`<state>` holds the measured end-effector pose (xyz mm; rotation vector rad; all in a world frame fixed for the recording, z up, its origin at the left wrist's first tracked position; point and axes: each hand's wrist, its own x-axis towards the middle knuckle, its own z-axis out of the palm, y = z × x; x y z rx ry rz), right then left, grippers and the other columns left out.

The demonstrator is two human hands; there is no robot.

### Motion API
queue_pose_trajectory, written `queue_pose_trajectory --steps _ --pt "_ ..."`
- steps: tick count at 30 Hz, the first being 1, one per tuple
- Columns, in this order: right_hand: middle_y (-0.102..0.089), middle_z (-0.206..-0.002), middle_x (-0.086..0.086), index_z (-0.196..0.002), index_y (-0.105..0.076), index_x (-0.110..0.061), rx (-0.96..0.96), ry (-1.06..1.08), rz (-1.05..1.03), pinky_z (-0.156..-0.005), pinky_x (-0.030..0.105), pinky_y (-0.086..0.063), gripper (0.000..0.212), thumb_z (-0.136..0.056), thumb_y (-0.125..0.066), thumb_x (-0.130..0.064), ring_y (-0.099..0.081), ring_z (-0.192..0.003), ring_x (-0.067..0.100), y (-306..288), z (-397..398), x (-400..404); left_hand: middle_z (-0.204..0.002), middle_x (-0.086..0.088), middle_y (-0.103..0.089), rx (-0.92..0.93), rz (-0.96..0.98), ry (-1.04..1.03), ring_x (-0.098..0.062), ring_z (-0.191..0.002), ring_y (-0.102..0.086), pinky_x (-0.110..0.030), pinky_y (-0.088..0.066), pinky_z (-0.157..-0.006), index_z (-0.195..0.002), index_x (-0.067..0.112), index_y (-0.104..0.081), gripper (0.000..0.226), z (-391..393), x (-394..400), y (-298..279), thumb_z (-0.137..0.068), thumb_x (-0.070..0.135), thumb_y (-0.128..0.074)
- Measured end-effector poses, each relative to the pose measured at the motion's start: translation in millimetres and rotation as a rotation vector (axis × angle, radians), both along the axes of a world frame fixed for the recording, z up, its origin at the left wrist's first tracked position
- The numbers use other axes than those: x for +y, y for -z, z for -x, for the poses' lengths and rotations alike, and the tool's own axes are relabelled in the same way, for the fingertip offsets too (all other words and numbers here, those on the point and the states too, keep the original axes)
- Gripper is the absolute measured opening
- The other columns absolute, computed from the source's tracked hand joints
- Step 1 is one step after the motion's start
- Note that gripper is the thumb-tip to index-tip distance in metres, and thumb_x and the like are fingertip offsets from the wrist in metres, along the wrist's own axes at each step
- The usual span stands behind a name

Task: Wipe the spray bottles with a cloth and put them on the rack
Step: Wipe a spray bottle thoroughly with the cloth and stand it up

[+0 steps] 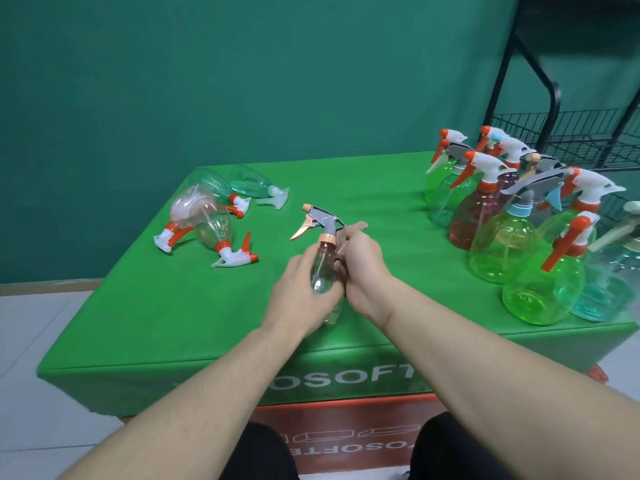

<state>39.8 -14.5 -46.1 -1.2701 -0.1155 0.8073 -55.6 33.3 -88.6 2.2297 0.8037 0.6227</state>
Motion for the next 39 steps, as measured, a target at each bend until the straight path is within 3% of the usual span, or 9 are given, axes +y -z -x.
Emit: queue_pose_trajectory --steps 7,14,20,24,26,29,32,36,39 --pt "-0.066 -0.104 0.007 -0.098 -0.062 -0.018 -0.655 -0.132 0.309 -0.081 0.032 -0.041 0.032 -0.108 -0.034 -0.029 -0.058 -0.097 0.023 12.8 -1.0 -14.1 -0.123 0.010 -0.059 -0.026 0.052 0.014 -0.012 -0.108 -0.060 -0.035 -0.051 -0.094 -0.148 0.042 -0.045 0.068 -3.1 2.0 2.0 -0.085 0.041 -0.073" --pt "-0.059 -0.118 -0.005 -0.142 -0.051 -0.029 -0.630 -0.149 0.242 -0.089 0.025 -0.036 0.038 -0.110 -0.030 -0.032 -0.054 -0.108 0.016 21.1 7.4 -11.8 -0.115 0.016 -0.067 -0.082 0.178 -0.017 -0.010 -0.099 -0.066 -0.039 -0.056 -0.086 -0.120 0.052 -0.045 0.058 -1.6 2.1 7.5 -0.069 0.039 -0.068" --pt "-0.059 -0.139 0.001 -0.143 -0.049 -0.028 -0.677 -0.129 0.265 -0.100 0.030 -0.040 0.039 -0.110 -0.029 -0.033 -0.055 -0.124 0.021 29.2 12.0 -1.2 -0.113 0.013 -0.068 -0.090 0.224 0.006 -0.008 -0.095 -0.066 -0.032 -0.053 -0.078 -0.122 0.049 -0.045 0.055 0.8 11.3 8.9 -0.082 0.022 -0.073" --pt "-0.050 -0.150 -0.003 -0.151 -0.043 -0.028 -0.778 -0.173 0.234 -0.102 0.015 -0.031 0.044 -0.110 -0.030 -0.023 -0.046 -0.134 0.011 34.2 7.0 -10.7 -0.112 0.017 -0.066 -0.127 0.281 0.038 0.000 -0.097 -0.065 -0.023 -0.048 -0.077 -0.124 0.044 -0.048 0.051 2.2 15.0 8.1 -0.086 0.027 -0.077" --pt "-0.039 -0.159 -0.006 -0.156 -0.038 -0.028 -0.867 -0.219 0.206 -0.120 0.018 -0.020 0.047 -0.110 -0.030 -0.020 -0.034 -0.145 0.004 38.9 7.5 -17.0 -0.118 0.014 -0.064 -0.145 0.276 0.032 0.002 -0.101 -0.064 -0.020 -0.048 -0.081 -0.124 0.046 -0.047 0.051 0.5 16.6 9.4 -0.085 0.033 -0.078" --pt "-0.030 -0.163 -0.010 -0.157 -0.036 -0.025 -0.914 -0.251 0.170 -0.124 0.019 -0.010 0.049 -0.109 -0.032 -0.014 -0.022 -0.149 -0.002 47.7 8.1 -27.5 -0.120 0.016 -0.066 -0.144 0.311 0.028 0.000 -0.106 -0.064 -0.025 -0.049 -0.092 -0.124 0.052 -0.049 0.051 0.3 19.5 10.1 -0.083 0.044 -0.078" --pt "-0.034 -0.161 -0.011 -0.156 -0.037 -0.023 -0.879 -0.224 0.157 -0.123 0.020 -0.013 0.048 -0.109 -0.032 -0.013 -0.026 -0.148 -0.001 49.8 8.6 -30.6 -0.116 0.017 -0.068 -0.205 0.408 0.024 -0.002 -0.107 -0.065 -0.029 -0.052 -0.099 -0.129 0.044 -0.054 0.050 3.1 17.6 11.4 -0.088 0.033 -0.080" --pt "-0.032 -0.163 -0.008 -0.158 -0.033 -0.027 -0.830 -0.176 0.153 -0.125 0.028 -0.016 0.048 -0.110 -0.032 -0.020 -0.026 -0.149 0.003 44.1 6.6 -23.8 -0.107 0.018 -0.069 -0.292 0.513 0.040 0.009 -0.090 -0.067 -0.015 -0.054 -0.081 -0.124 0.041 -0.056 0.041 1.7 1.2 14.3 -0.093 0.022 -0.074" --pt "-0.042 -0.158 -0.006 -0.155 -0.040 -0.029 -0.776 -0.122 0.154 -0.122 0.033 -0.027 0.045 -0.110 -0.032 -0.025 -0.038 -0.145 0.010 35.1 1.0 -19.9 -0.110 0.010 -0.073 -0.344 0.573 0.019 -0.009 -0.100 -0.072 -0.032 -0.059 -0.091 -0.124 0.046 -0.056 0.040 -4.2 -4.5 21.0 -0.095 0.025 -0.073"
